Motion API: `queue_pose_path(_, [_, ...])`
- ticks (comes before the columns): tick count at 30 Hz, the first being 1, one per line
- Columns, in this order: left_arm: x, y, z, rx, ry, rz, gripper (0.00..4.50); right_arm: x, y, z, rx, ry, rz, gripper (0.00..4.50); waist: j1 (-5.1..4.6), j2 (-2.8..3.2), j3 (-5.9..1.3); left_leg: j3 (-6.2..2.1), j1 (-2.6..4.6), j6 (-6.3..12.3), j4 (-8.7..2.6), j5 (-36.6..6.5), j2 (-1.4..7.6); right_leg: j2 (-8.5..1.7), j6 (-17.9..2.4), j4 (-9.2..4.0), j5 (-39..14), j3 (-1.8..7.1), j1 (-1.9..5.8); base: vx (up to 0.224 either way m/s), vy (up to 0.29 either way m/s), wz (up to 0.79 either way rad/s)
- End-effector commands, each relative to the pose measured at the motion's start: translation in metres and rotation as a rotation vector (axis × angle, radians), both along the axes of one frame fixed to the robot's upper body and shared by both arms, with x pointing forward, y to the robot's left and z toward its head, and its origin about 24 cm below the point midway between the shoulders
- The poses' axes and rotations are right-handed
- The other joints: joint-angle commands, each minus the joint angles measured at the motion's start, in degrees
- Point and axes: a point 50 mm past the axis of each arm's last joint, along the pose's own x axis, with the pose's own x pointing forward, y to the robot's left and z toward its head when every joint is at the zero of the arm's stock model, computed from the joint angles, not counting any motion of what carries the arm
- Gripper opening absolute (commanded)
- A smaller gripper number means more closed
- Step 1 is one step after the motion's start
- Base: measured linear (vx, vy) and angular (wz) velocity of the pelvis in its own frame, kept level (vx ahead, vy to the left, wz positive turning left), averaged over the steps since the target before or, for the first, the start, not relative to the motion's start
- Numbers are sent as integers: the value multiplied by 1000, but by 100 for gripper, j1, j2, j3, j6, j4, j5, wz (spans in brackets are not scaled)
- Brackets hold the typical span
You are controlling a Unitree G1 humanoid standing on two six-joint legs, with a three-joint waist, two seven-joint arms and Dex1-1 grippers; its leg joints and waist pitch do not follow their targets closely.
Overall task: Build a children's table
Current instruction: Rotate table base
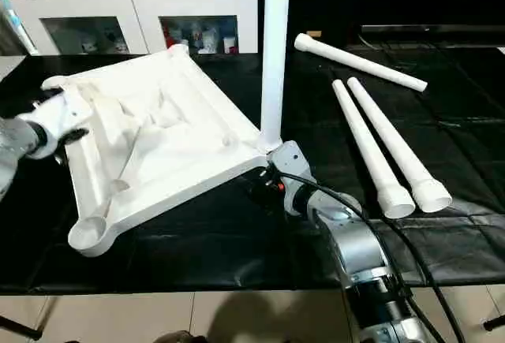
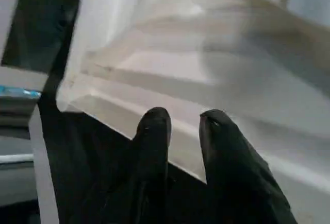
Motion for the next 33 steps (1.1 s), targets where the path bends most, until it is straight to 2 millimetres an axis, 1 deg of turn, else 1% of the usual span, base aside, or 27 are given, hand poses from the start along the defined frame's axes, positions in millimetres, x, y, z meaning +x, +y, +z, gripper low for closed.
queue_pose_path(1, [-4,3,-8,24,55,3,78,-3,4,3,50,34,37,450,-28,42,-396,-211,195,-74,-460,-1821,374,-494,-940,-354,-1549,348,243,0,0,0])
queue_pose_path(2, [-4,3,-8,24,55,3,71,-3,4,3,50,34,37,450,-28,42,-396,-211,195,-74,-460,-1821,374,-494,-940,-354,-1549,348,243,0,0,0])
queue_pose_path(3, [-6,4,-11,36,74,4,44,-2,5,3,32,22,39,450,-26,43,-397,-210,187,-102,-465,-1782,381,-489,-971,-341,-1475,343,233,0,0,0])
queue_pose_path(4, [-6,5,-12,41,81,4,44,-2,6,3,34,20,39,450,-29,49,-396,-210,189,-111,-466,-1784,380,-485,-978,-338,-1460,343,229,0,0,0])
queue_pose_path(7, [-8,5,-15,44,100,0,29,3,9,3,27,8,6,450,-36,42,-392,-208,195,-145,-466,-1853,369,-498,-994,-344,-1556,345,222,0,0,0])
queue_pose_path(9, [-7,2,-16,16,112,-11,7,7,11,2,6,5,2,450,-37,49,-387,-213,203,-171,-469,-1907,369,-496,-991,-353,-1643,343,216,0,0,0])
queue_pose_path(10, [-7,2,-16,16,112,-11,7,7,11,2,6,5,2,450,-40,51,-390,-215,209,-183,-471,-1918,371,-496,-996,-353,-1639,342,216,0,0,0])
queue_pose_path(12, [-9,0,-18,10,142,-30,7,11,14,0,-53,-9,13,450,-45,64,-388,-214,221,-236,-476,-1971,367,-483,-1012,-347,-1601,338,206,0,0,0])
queue_pose_path(14, [-10,-1,-20,5,159,-36,7,11,16,-1,-67,-11,24,450,-40,63,-389,-209,218,-237,-469,-1977,367,-500,-1024,-349,-1554,350,209,0,0,0])
queue_pose_path(15, [-12,-2,-24,3,200,-53,7,13,19,-3,-80,-8,37,450,-36,60,-398,-209,203,-212,-466,-1868,367,-497,-1045,-326,-1408,351,230,0,0,0])
queue_pose_path(16, [-17,-3,-29,6,251,-72,7,14,22,-4,-91,-3,39,450,-39,59,-400,-210,197,-191,-459,-1823,368,-514,-1065,-326,-1399,352,236,0,0,0])
queue_pose_path(19, [-25,-5,-37,5,337,-115,7,17,27,-6,-118,-12,53,450,-44,70,-393,-207,195,-191,-465,-1846,381,-516,-1076,-334,-1459,354,231,0,0,0])
queue_pose_path(20, [-28,-7,-41,-4,369,-134,7,19,28,-7,-131,-20,51,450,-51,61,-393,-212,193,-195,-470,-1852,382,-510,-1068,-324,-1466,354,233,0,0,0])
queue_pose_path(22, [-33,-13,-46,-40,416,-174,7,22,30,-8,-148,-28,40,450,-71,60,-384,-214,204,-239,-483,-1947,390,-514,-1106,-332,-1546,355,229,0,0,0])
queue_pose_path(23, [-34,-15,-46,-50,426,-185,7,23,30,-8,-150,-30,38,450,-72,66,-383,-213,215,-241,-480,-1976,386,-515,-1105,-341,-1589,354,220,0,0,0])
queue_pose_path(24, [-36,-18,-48,-65,441,-203,7,24,30,-8,-153,-32,36,450,-78,61,-366,-213,225,-256,-484,-2092,387,-516,-1092,-352,-1709,360,210,0,0,0])
queue_pose_path(25, [-39,-26,-50,-112,468,-239,7,26,31,-8,-160,-35,25,450,-79,67,-372,-217,232,-278,-488,-2114,391,-520,-1086,-341,-1738,363,216,0,0,0])
queue_pose_path(26, [-39,-26,-50,-112,468,-239,7,26,31,-8,-160,-35,25,450,-80,70,-362,-213,239,-280,-498,-2155,391,-504,-1087,-353,-1770,362,202,0,0,0])
queue_pose_path(27, [-42,-36,-51,-166,497,-277,7,29,31,-8,-172,-40,10,450,-88,62,-361,-215,239,-300,-498,-2189,387,-500,-1084,-347,-1779,362,209,0,0,0])
queue_pose_path(29, [-42,-42,-51,-195,494,-296,7,31,31,-8,-188,-46,6,450,-86,68,-355,-203,257,-315,-496,-2217,380,-497,-1094,-353,-1825,365,197,0,0,0])
queue_pose_path(30, [-41,-48,-50,-216,491,-313,7,33,31,-9,-200,-51,3,450,-83,72,-352,-210,263,-321,-498,-2281,376,-495,-1069,-364,-1888,364,203,0,0,0])
queue_pose_path(32, [-41,-61,-49,-255,482,-359,7,36,31,-10,-214,-54,-6,450,-89,57,-360,-205,270,-334,-491,-2263,378,-503,-1084,-364,-1869,367,207,0,0,0])
queue_pose_path(33, [-41,-64,-49,-266,481,-373,7,37,31,-10,-218,-55,-8,450,-74,62,-363,-204,260,-320,-489,-2194,377,-500,-1092,-357,-1829,371,214,0,0,0])
